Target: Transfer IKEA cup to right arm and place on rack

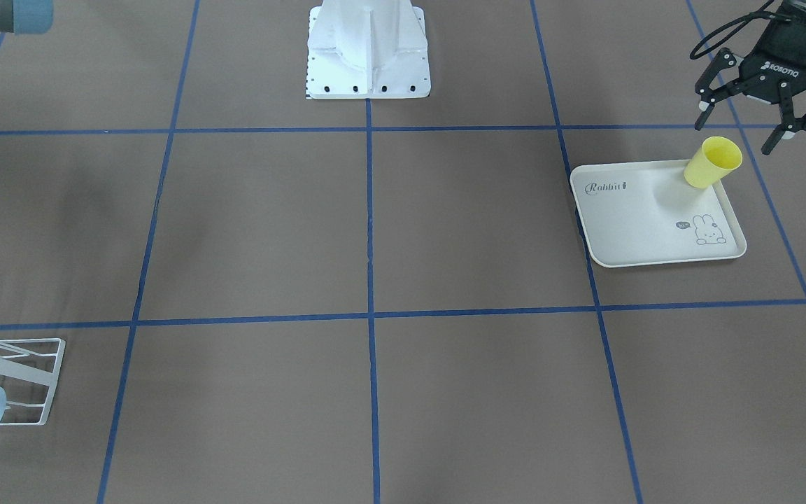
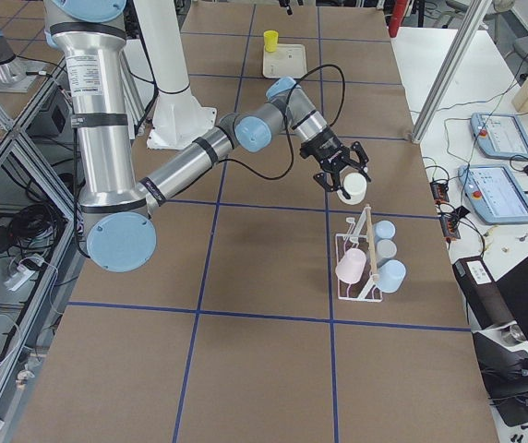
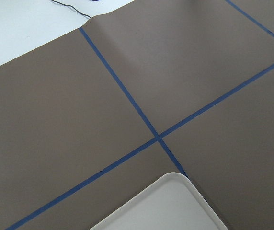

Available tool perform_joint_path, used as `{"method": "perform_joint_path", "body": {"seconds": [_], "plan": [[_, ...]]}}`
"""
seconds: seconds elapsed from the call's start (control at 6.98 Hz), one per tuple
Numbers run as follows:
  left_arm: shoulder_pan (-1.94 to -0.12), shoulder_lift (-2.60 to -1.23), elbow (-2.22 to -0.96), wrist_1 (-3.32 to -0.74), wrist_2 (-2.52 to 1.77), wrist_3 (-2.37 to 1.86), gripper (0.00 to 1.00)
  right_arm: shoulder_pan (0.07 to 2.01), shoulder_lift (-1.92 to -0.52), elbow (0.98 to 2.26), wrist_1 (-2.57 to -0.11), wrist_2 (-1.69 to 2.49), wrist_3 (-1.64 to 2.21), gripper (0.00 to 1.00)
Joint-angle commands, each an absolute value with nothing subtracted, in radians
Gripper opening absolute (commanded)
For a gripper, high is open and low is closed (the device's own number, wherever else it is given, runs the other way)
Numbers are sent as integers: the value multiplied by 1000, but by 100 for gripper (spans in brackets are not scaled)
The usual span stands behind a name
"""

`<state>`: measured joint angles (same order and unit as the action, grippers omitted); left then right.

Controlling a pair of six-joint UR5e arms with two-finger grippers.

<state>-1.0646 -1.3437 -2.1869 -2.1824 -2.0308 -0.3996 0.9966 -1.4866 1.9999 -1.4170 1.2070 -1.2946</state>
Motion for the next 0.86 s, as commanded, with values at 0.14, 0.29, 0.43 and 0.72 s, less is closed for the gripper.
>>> {"method": "perform_joint_path", "body": {"seconds": [0.14, 0.29, 0.43, 0.72], "plan": [[-1065, -1344, -2189, -2184, -2031, -423, 100, 996, -1500, 1858, -1241, 1201, -1278, 0], [-1065, -1344, -2183, -2203, -2031, -425, 100, 994, -1505, 1853, -1241, 1201, -1260, 0], [-1065, -1344, -2175, -2209, -2031, -425, 100, 985, -1512, 1850, -1241, 1201, -1250, 0], [-1065, -1344, -2174, -2217, -2031, -426, 100, 976, -1522, 1842, -1241, 1201, -1249, 0]]}}
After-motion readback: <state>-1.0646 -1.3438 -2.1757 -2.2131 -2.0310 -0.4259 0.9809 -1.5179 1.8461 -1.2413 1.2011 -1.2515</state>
